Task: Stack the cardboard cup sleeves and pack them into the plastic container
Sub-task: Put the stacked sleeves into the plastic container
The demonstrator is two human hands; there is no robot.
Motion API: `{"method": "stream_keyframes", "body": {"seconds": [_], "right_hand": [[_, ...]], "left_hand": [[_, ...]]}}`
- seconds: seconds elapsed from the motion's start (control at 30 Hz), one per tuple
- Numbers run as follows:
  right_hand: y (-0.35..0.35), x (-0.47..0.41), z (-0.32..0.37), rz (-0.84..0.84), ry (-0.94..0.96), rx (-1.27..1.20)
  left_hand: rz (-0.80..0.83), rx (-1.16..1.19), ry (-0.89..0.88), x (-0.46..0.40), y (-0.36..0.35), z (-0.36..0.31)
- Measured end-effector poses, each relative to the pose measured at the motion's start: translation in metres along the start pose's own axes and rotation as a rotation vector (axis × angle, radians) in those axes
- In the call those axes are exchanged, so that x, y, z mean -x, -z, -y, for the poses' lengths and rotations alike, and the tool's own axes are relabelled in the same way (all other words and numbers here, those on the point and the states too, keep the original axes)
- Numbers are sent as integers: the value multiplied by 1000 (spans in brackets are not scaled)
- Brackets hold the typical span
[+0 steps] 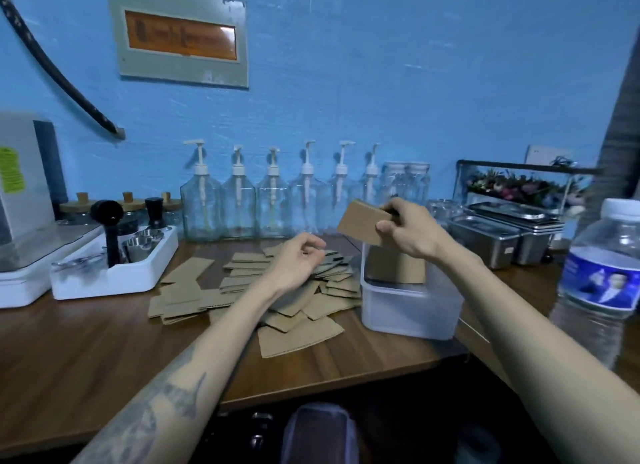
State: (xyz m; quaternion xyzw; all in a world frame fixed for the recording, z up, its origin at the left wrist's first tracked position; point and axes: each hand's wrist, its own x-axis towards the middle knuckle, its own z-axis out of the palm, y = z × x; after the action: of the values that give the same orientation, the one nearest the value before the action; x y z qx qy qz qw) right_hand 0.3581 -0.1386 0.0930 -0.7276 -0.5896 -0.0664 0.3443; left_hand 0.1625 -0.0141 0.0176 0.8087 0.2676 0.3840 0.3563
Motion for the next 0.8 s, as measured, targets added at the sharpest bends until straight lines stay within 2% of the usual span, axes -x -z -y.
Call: {"method": "stream_keyframes", "body": {"seconds": [0.17, 0.5, 0.8], "right_hand": [[6, 10, -39, 40, -67, 118], [-15, 2, -76, 262, -150, 324], [-20, -17, -83, 257, -104, 329]], "left_hand": [[44, 51, 48, -18, -34, -2], [85, 93, 99, -40, -80, 0], [92, 128, 28, -39, -81, 4]]}}
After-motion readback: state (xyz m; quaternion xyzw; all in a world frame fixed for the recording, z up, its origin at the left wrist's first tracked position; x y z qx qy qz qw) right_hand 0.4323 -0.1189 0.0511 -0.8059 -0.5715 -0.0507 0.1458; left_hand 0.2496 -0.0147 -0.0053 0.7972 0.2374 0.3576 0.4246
